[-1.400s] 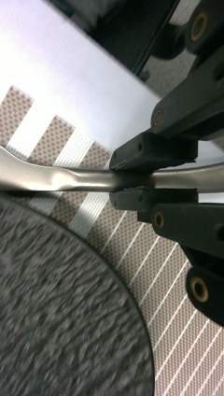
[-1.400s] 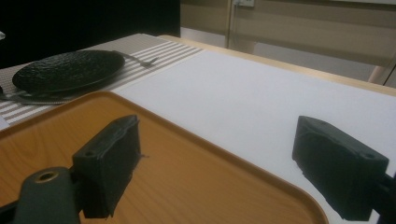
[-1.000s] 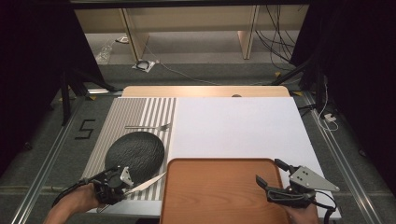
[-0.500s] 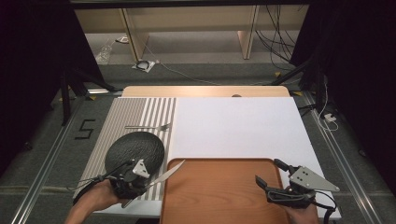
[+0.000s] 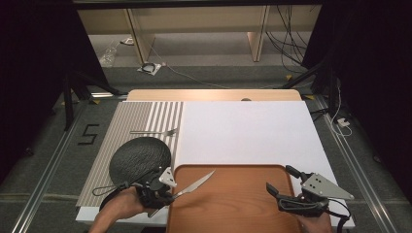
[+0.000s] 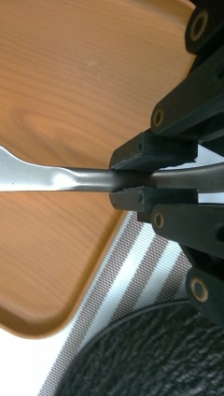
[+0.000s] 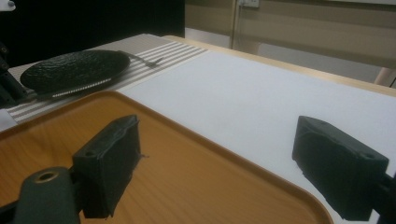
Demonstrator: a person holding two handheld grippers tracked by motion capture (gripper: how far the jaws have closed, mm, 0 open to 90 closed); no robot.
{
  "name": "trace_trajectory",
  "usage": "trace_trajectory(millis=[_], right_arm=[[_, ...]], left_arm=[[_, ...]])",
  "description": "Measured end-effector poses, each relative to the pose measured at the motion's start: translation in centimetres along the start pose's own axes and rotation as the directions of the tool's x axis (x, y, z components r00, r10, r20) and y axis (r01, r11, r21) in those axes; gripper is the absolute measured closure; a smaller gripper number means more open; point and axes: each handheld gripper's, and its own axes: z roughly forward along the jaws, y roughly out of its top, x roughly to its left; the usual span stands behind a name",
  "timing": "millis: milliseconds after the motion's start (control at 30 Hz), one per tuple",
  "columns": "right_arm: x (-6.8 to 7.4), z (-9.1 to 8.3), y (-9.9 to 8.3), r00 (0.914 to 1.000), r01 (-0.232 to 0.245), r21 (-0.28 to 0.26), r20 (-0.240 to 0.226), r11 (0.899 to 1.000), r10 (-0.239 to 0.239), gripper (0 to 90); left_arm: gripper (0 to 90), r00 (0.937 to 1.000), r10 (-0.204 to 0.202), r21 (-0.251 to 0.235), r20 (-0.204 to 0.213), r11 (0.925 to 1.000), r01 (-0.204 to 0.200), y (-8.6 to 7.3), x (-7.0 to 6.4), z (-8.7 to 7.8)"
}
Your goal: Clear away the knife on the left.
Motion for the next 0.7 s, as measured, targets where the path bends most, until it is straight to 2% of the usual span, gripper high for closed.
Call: trace_trajectory(millis=[133, 300, 500, 633, 700], right_arm=[[-0.1, 0.0, 0.0, 1.0, -0.005, -0.004, 0.0, 1.0, 0.005, 16.2], [0.0, 0.0, 0.0, 1.0, -0.002, 0.0, -0.001, 1.0, 0.002, 16.2], [0.0, 0.0, -0.1, 1.0, 0.0, 0.003, -0.001, 1.0, 0.0, 16.2], [0.0, 0.0, -0.1, 1.0, -0.001, 0.001, -0.003, 1.0, 0.001, 16.2], [0.0, 0.0, -0.1, 1.0, 0.0, 0.001, -0.003, 1.0, 0.0, 16.2]], left_arm=[[79.6, 0.9999, 0.008, 0.003, 0.006, 1.0, -0.008, 0.5, -0.3, 0.1], [79.6, 0.9998, 0.017, 0.027, -0.012, 0.9995, -0.016, 1.4, -1.2, 0.2], [79.5, 0.9991, 0.042, 0.035, 0.007, 0.9985, -0.043, 3.0, -2.7, 0.5], [79.5, 0.9982, 0.058, 0.053, 0.01, 0.9969, -0.059, 3.5, -3.2, 0.8], [79.5, 0.9979, 0.063, 0.046, 0.014, 0.9969, -0.064, 3.8, -3.5, 1.0]])
